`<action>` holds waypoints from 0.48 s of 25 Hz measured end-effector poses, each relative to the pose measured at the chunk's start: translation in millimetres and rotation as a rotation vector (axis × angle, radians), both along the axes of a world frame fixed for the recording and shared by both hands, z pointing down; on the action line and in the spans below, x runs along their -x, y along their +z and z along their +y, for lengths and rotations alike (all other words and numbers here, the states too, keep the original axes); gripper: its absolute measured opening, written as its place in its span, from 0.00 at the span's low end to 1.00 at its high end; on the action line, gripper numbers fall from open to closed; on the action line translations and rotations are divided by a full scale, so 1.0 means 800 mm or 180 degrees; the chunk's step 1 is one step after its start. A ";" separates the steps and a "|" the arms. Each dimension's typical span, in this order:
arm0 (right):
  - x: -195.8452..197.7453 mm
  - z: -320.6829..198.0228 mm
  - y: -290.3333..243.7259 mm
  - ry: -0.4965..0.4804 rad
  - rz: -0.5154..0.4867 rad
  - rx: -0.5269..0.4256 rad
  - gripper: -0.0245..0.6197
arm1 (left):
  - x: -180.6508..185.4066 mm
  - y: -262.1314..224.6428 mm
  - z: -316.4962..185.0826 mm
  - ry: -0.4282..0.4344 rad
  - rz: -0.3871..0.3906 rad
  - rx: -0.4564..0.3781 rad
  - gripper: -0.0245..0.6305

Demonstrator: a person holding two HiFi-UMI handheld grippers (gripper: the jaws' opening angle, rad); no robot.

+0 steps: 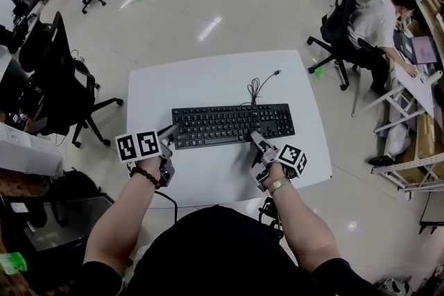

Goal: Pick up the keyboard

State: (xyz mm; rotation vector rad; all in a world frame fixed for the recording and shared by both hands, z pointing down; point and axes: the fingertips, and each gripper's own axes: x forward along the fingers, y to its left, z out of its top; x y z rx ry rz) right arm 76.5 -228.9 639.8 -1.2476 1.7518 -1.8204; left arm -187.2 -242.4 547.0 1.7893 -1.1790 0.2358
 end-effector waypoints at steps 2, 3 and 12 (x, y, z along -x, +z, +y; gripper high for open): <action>0.001 -0.015 0.004 0.0137 -0.0143 -0.0064 0.48 | -0.001 -0.002 0.001 0.0006 -0.0005 0.0006 0.16; 0.001 -0.023 0.005 0.0215 -0.0215 -0.0097 0.48 | -0.001 -0.002 0.002 0.0008 -0.0007 0.0009 0.16; -0.008 -0.048 -0.005 0.0494 -0.0423 -0.0372 0.24 | 0.000 0.001 0.002 -0.0024 0.0039 0.0005 0.16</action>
